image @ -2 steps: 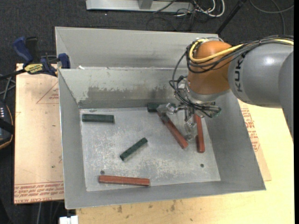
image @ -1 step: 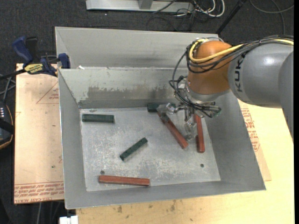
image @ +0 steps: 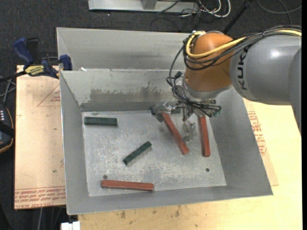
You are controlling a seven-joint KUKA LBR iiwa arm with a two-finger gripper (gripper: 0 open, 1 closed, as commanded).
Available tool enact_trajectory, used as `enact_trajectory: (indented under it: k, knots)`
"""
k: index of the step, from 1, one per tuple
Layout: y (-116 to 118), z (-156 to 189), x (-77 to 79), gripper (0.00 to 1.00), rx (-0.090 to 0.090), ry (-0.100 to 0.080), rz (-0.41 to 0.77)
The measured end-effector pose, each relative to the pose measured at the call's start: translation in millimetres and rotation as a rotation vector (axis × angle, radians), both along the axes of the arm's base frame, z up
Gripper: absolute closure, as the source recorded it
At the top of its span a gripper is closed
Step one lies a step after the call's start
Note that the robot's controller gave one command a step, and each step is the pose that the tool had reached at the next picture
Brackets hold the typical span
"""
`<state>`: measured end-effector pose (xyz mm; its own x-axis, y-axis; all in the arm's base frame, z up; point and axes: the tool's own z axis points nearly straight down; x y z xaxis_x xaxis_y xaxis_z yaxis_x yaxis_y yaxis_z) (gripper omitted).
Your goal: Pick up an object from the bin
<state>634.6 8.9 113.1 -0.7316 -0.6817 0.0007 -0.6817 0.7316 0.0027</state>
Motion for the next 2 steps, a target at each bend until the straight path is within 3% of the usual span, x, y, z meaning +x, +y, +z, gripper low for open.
enact_trajectory:
  k: [1, 2]
  knots:
    - [22, 25, 13.1, 0.0, 0.002, -0.012, 0.127]
    - [2, 3, 4.6, 0.0, 0.001, -0.006, 0.419]
